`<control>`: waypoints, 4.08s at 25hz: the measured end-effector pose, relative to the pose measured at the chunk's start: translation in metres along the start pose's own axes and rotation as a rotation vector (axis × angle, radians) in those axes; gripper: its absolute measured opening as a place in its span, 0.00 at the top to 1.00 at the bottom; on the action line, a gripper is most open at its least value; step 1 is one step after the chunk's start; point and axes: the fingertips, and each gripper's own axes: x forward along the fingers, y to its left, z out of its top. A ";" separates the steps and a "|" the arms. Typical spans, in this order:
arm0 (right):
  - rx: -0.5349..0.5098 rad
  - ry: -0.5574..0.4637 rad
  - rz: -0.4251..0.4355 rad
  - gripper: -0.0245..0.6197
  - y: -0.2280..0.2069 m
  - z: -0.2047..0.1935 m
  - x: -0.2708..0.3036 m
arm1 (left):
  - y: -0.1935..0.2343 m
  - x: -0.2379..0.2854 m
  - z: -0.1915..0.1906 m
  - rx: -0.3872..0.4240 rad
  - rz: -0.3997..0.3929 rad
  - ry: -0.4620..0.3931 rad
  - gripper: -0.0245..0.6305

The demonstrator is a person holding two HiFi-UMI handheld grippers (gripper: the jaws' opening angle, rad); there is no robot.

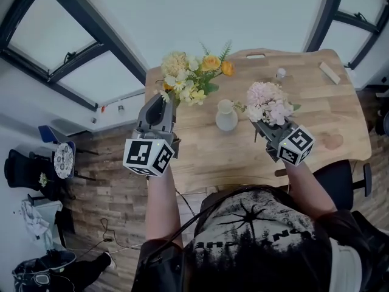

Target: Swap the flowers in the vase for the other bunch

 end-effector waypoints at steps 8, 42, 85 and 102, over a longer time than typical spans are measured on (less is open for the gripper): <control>0.006 0.010 0.019 0.91 0.005 -0.003 0.011 | 0.014 -0.022 -0.024 -0.027 0.042 0.049 0.93; -0.129 -0.129 0.085 0.91 -0.011 0.073 0.116 | 0.043 -0.084 -0.108 -0.170 0.133 0.179 0.93; -0.167 -0.029 0.015 0.62 -0.020 -0.056 0.129 | 0.050 -0.072 -0.142 -0.203 0.047 0.265 0.93; -0.152 0.137 -0.015 0.50 -0.031 -0.099 0.128 | 0.048 -0.071 -0.149 -0.211 0.048 0.285 0.93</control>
